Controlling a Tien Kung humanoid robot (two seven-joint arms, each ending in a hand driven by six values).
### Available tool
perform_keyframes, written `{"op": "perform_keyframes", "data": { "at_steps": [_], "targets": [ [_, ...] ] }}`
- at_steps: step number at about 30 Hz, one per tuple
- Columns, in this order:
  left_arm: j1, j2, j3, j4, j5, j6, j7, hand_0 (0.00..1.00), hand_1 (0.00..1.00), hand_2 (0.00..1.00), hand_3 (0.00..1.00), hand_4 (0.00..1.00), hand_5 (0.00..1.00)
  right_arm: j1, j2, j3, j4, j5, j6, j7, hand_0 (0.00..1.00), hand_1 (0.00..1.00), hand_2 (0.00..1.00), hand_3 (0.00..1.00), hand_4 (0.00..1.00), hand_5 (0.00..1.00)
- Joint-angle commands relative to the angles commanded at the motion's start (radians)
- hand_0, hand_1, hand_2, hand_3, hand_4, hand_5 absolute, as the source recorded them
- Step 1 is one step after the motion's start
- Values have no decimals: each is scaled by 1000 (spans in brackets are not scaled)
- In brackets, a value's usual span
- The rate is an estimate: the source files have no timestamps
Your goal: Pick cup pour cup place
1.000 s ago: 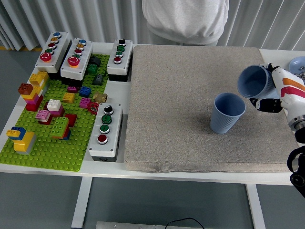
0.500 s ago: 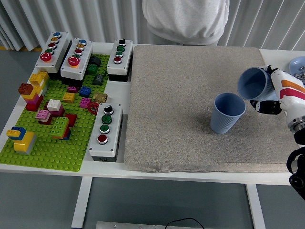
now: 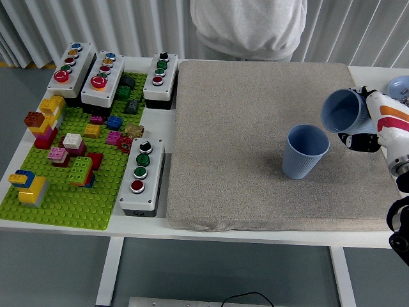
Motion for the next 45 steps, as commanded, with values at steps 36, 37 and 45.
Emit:
{"op": "perform_keyframes", "data": {
  "at_steps": [36,37,45],
  "targets": [
    [2,0,-12,1,12,0,5,738,735,804,672,522,918,3,-8,-3,0,12,-2,-2,796,678,576,682,741,150],
    [2,0,-12,1,12,0,5,738,736,803,672,522,917,2,-8,-3,0,12,-3,-2,797,678,576,682,741,149],
    [1,-1,-11,1,12,1,5,738,736,803,672,521,917,1,-6,-4,0,15,-2,-3,796,678,577,681,741,149]
  ]
}}
